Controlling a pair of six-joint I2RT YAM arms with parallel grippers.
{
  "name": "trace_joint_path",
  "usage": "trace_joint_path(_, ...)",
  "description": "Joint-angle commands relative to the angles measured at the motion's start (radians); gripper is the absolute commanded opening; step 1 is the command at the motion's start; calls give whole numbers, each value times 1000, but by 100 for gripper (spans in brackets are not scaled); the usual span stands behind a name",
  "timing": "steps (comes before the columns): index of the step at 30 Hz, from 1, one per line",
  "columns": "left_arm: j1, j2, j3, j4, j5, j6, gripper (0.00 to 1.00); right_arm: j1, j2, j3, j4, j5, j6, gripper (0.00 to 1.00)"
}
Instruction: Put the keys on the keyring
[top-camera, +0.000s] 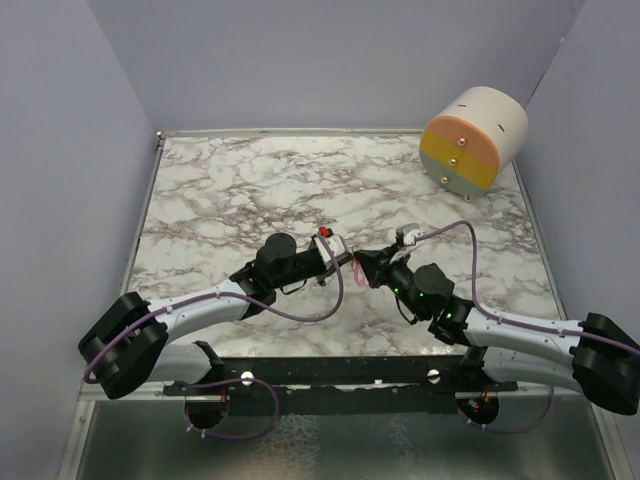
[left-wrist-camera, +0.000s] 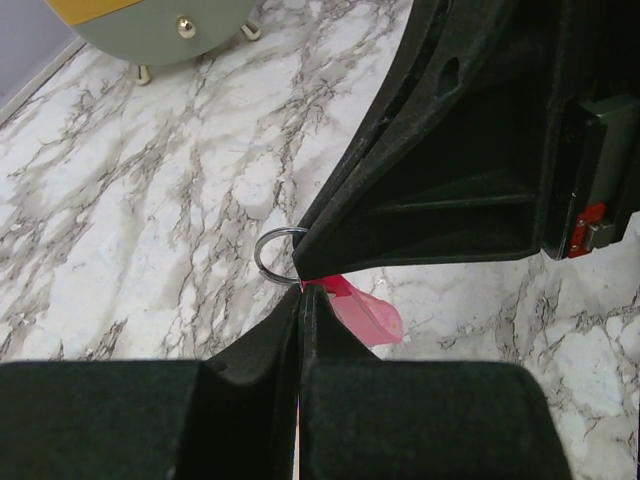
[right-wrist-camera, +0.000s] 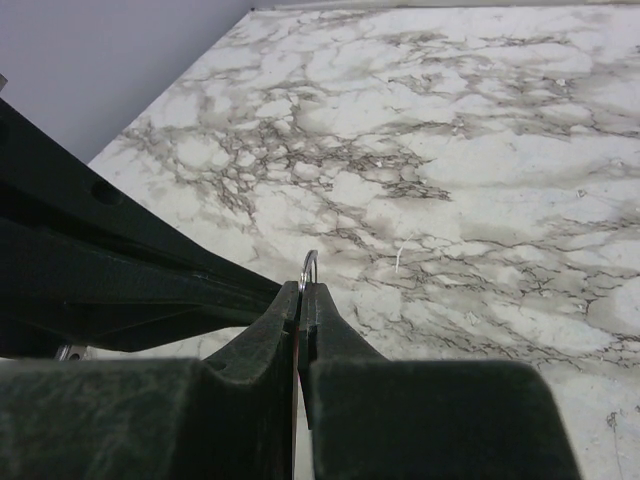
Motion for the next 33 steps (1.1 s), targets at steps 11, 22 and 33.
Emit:
trace_joint_path(11, -16, -13, 53, 22, -33, -102, 0, 6, 20, -84, 404, 46, -62, 1)
trace_joint_path(22, -17, -44, 51, 21, -14, -130, 22, 6, 28, -143, 634, 44, -187, 1)
trace_joint_path(33, -16, -176, 11, 20, -161, -135, 36, 5, 12, -145, 671, 3, -303, 1)
